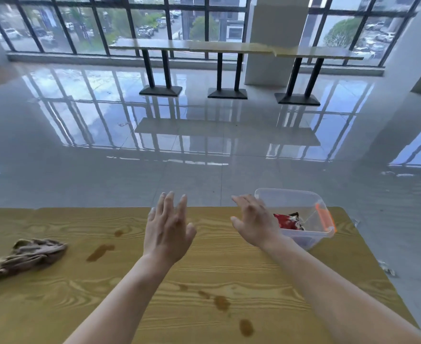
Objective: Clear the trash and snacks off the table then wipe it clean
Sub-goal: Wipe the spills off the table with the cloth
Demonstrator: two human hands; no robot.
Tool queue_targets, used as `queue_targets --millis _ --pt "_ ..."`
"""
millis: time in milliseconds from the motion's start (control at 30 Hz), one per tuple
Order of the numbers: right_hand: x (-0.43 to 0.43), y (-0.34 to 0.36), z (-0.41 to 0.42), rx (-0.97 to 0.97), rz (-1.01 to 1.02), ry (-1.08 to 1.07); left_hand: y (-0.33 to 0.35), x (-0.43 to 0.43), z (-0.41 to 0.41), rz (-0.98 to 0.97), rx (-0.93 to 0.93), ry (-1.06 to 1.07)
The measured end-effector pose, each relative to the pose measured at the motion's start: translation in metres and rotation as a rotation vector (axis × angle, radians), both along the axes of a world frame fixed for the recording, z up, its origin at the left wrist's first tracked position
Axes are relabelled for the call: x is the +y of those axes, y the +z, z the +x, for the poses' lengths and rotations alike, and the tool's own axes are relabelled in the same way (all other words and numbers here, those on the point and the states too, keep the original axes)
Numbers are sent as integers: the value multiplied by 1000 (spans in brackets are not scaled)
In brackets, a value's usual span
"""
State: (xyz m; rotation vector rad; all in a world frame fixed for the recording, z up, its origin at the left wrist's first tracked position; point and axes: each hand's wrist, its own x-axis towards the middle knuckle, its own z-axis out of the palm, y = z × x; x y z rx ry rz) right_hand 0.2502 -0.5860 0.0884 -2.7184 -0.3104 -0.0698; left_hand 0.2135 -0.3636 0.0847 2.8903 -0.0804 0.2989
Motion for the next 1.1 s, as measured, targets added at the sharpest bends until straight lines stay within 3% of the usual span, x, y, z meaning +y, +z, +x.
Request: queue_targets --millis 467,700,1100 --pt "263 3 -29 -93 -179 221 -18 265 -78 38 88 211" --pt "389 -23 -28 -42 -235 302 -46 382 -93 69 174 307" --pt "542 -100 -8 169 -223 503 -112 474 -102 67 303 410"
